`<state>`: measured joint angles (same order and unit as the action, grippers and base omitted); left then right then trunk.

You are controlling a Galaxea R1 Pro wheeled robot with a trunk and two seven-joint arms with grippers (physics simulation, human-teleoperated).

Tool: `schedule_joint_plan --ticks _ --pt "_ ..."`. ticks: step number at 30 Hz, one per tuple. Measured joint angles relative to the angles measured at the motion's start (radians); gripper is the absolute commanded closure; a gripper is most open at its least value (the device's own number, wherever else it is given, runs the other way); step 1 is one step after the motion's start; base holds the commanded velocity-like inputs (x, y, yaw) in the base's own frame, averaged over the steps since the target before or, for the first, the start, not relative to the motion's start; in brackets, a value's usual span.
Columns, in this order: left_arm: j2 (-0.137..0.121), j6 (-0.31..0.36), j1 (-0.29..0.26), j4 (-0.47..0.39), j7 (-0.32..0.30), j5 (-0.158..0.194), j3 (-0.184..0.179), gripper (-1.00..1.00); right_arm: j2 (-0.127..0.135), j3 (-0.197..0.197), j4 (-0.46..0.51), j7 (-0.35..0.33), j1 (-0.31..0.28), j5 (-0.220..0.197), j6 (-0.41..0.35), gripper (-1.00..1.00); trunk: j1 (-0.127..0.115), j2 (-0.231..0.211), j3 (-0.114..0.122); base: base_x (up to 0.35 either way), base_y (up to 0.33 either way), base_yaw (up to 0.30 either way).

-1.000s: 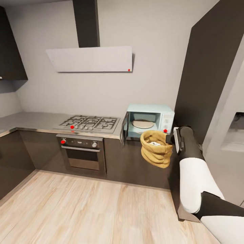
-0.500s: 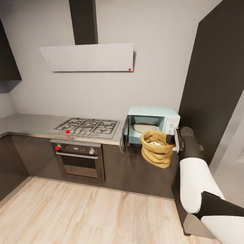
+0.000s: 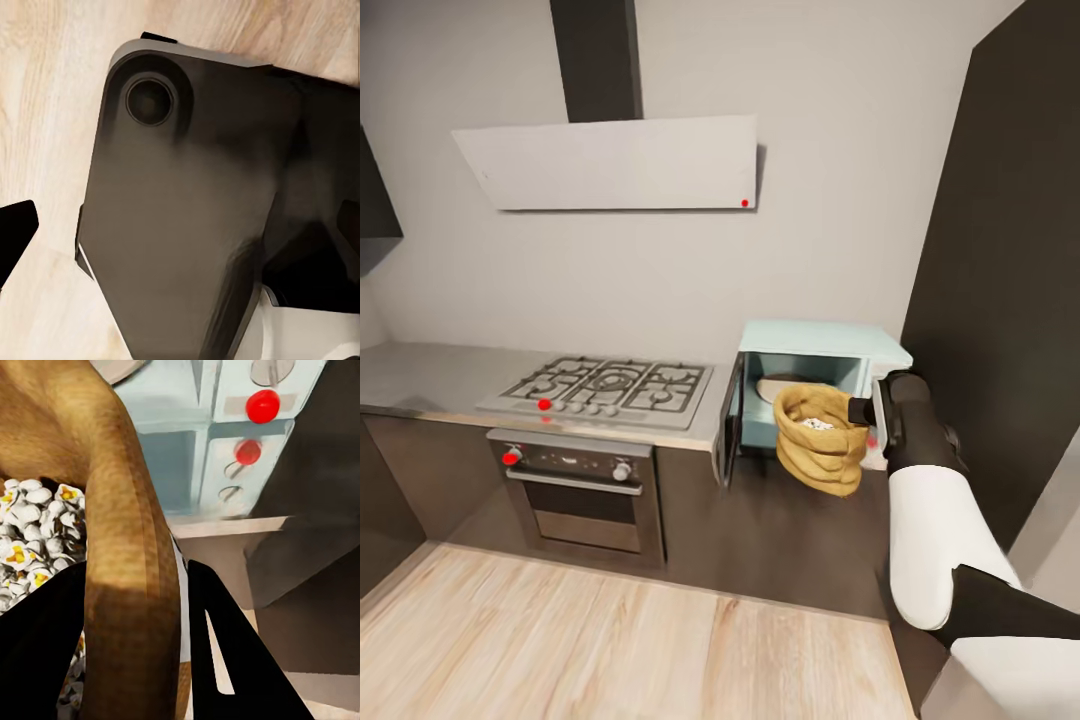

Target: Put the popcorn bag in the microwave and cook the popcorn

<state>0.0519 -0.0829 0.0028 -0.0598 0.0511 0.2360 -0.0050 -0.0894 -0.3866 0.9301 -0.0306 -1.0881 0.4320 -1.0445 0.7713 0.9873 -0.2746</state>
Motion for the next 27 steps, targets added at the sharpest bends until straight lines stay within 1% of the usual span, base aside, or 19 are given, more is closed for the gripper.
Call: schedule_joint_plan --ticks 6,8,18,21,26,27 --pt "0.0 -0.001 0.0 0.0 0.0 0.0 0.0 -1.0 0.003 0.0 0.0 0.0 0.0 0.0 0.0 1.0 0.0 0.0 0.0 0.319 0.0 0.0" --pt "0.0 -0.001 0.0 0.0 0.0 0.001 0.0 -1.0 0.005 0.0 0.0 0.0 0.0 0.0 0.0 1.0 0.0 0.0 0.0 0.169 0.0 0.0" --pt "-0.002 -0.002 0.0 -0.002 0.0 0.002 0.0 -1.0 0.01 0.002 0.02 -0.004 0.0 -0.003 0.0 1.0 0.001 0.0 0.0 0.012 0.0 0.0" --pt "-0.002 -0.001 0.0 -0.002 0.0 0.002 0.0 -1.0 0.009 0.004 0.068 -0.005 0.0 -0.002 0.0 1.0 0.001 0.0 0.0 0.0 0.0 0.0" --pt "-0.002 -0.002 0.0 -0.002 0.0 0.003 0.0 -1.0 0.009 0.007 0.084 -0.006 0.0 -0.001 0.0 1.0 0.001 0.0 0.0 0.0 0.0 0.0" --pt "-0.002 -0.002 0.0 -0.002 0.0 0.003 0.0 -1.0 0.009 0.016 0.095 -0.006 0.0 -0.001 0.0 1.0 0.001 0.0 0.0 0.0 0.0 0.0"
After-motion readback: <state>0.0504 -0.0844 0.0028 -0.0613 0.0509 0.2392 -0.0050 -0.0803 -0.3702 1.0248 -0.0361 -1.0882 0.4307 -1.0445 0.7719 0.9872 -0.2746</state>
